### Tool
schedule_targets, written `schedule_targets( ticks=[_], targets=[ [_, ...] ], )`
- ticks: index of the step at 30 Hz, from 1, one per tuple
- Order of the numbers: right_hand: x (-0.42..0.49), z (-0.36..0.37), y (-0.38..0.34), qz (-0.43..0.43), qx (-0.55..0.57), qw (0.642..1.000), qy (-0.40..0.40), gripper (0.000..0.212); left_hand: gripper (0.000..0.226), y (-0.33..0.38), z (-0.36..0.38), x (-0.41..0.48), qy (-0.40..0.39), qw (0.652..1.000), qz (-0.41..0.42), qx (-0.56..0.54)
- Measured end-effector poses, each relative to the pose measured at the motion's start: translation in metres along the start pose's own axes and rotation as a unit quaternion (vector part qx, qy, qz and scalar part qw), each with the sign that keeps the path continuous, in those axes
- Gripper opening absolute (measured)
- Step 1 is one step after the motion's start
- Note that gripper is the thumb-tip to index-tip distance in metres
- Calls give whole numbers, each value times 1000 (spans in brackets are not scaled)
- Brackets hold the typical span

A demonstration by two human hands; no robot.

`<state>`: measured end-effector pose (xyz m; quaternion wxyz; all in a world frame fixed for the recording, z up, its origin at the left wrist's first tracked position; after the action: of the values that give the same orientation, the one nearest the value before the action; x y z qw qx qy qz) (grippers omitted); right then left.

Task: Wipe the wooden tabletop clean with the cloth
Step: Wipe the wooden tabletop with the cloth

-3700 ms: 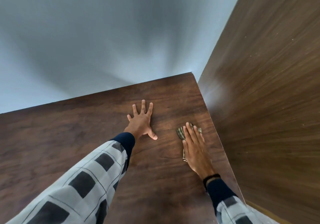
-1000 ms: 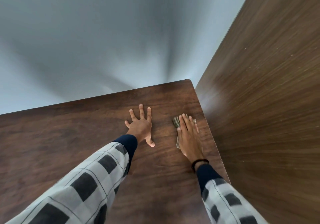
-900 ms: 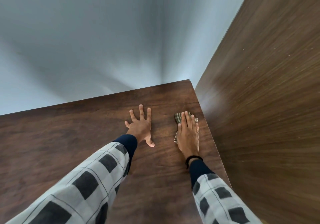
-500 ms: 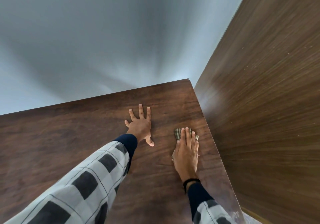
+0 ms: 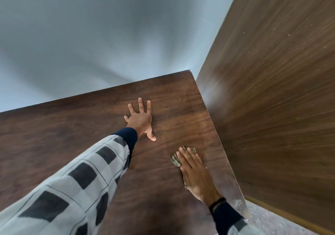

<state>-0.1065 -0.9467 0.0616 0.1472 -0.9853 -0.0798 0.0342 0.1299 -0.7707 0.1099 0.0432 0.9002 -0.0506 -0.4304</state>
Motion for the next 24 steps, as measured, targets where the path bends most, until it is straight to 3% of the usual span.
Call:
schedule_targets(
  ticks=[3,7,9,13,14,17,19,21,24],
  targets=[
    [-8,-5,22,-17,-24,999,-15,50,163,0,0,-1,3,1000,-1,-1],
    [30,-11,26,170,1,985,17,53,163,4,0,-4,-1,1000,0,5],
    [32,-7,7,210,6,977,21,53,163,1,-1,-5,6,1000,7,0],
    [-30,-2,-2,16,-12,999,-45,52,161,-2,-1,-7,12,1000,14,-10],
    [-43,-5,11,2,-23,999,-46,51,161,-2,0,-6,12,1000,16,-13],
    [-49,-10,38,144,-5,989,-20,52,162,0,0,-6,10,1000,13,-11],
    [-45,-6,21,227,-8,974,15,53,162,-1,0,-6,16,1000,17,-8],
    [-55,5,-9,196,-9,980,22,53,162,-3,-1,-7,22,999,22,-8],
    [-103,12,-26,64,-52,996,-23,54,161,-4,0,-9,22,999,26,-11]
  ],
)
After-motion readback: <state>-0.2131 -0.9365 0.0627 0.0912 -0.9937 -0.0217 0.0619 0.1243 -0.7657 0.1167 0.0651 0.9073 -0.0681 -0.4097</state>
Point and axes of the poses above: each hand's wrist, its own x-axis towards the middle knuckle, its own z-axis out of the palm, y = z × x, the point moved 3 cm from there along x, towards the middle knuckle, and after that the axes turned 5 degrees about -x, right-handed, at the moved point
